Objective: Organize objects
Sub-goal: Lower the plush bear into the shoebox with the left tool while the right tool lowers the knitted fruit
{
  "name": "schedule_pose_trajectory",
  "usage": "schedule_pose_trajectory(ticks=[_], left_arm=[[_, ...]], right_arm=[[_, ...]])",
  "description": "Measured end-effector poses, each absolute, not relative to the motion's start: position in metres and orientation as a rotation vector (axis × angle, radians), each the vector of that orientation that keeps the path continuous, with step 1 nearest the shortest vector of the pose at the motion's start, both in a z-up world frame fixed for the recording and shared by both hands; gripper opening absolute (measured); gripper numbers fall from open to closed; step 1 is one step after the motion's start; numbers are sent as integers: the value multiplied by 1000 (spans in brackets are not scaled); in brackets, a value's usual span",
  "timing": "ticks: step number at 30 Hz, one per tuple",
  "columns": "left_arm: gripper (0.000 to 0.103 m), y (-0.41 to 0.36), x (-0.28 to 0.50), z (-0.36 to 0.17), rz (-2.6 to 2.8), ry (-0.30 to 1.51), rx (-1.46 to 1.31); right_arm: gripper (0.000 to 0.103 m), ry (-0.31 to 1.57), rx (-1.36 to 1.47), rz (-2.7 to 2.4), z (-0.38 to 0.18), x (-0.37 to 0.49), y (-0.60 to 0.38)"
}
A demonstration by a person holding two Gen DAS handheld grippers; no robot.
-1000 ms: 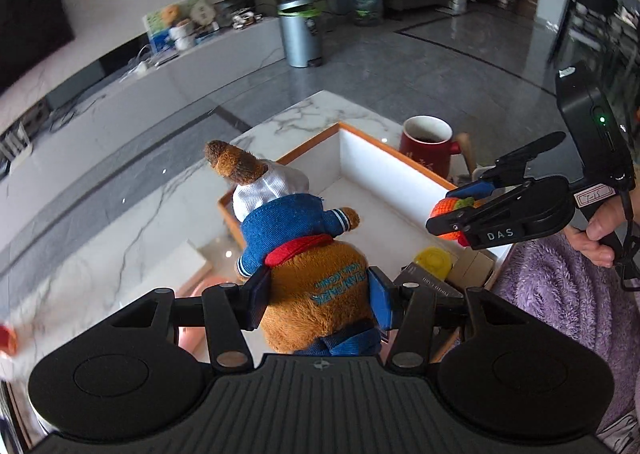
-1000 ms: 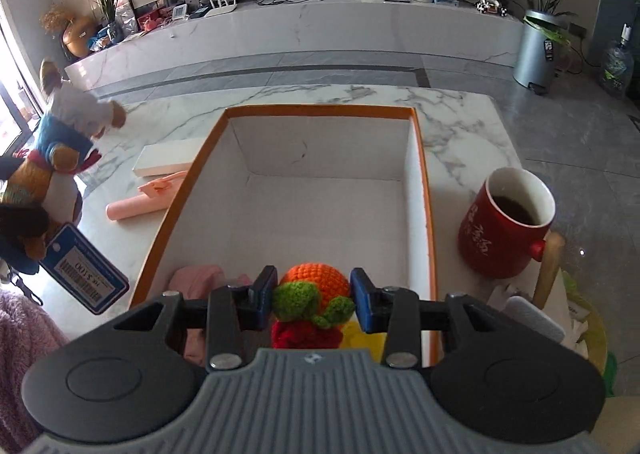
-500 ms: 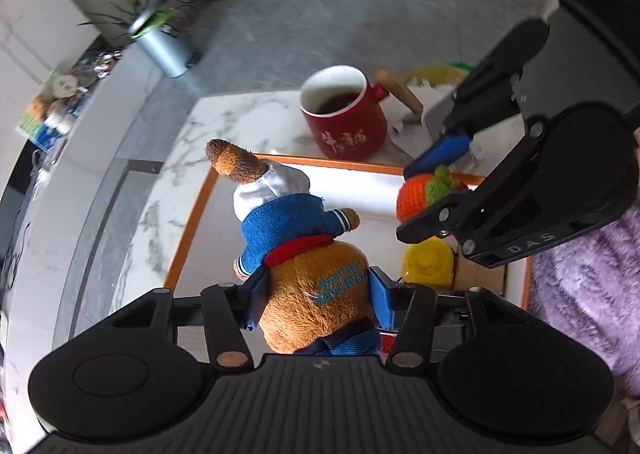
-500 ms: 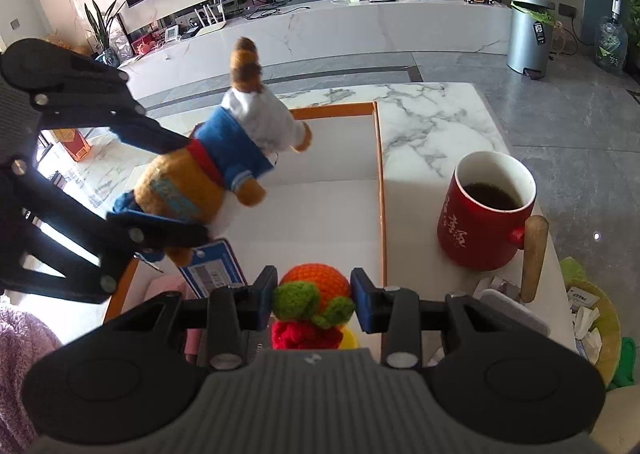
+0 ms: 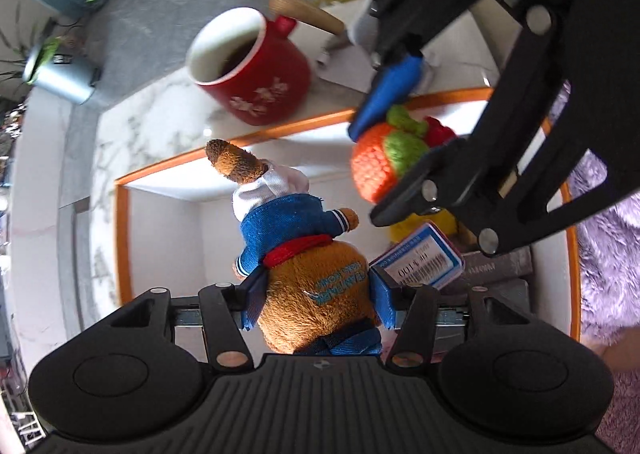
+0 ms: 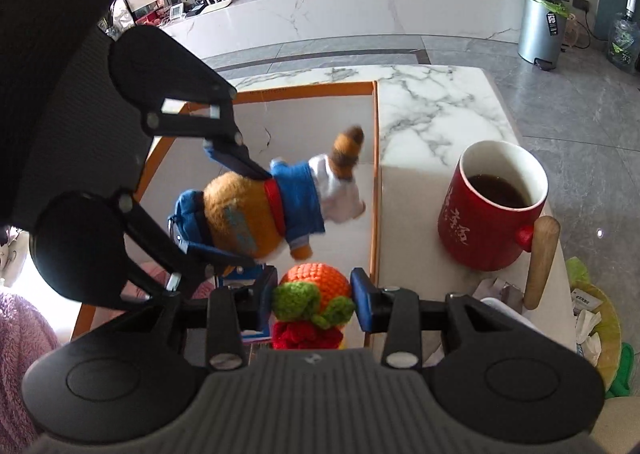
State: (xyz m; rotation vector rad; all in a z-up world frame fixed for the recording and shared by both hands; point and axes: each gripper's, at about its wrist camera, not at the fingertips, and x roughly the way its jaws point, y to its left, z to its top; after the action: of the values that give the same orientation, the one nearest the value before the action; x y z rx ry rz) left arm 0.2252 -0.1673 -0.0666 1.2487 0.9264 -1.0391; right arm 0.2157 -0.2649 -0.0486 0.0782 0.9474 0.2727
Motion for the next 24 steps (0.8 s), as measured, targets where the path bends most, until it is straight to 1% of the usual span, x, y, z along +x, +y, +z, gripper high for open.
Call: schedule_pose_trajectory(ticks=[6, 7, 9, 16, 24], left_arm=[[66, -167, 237, -84, -1140, 997, 1212], [62, -168, 237, -86, -1141, 994, 1216], [59, -168, 240, -90, -1149, 1000, 1210], [59, -163, 248, -93, -1145, 994, 1122], [61, -146, 272, -84, -849, 1076, 770]], right_arm=[[42, 970, 109, 293, -48, 218, -270], [42, 974, 112, 298, -47, 218, -269], [42, 978, 99, 305, -47, 218, -268], [42, 1000, 50, 300, -45, 221, -261], [42, 1003, 35, 302, -43, 220, -260]])
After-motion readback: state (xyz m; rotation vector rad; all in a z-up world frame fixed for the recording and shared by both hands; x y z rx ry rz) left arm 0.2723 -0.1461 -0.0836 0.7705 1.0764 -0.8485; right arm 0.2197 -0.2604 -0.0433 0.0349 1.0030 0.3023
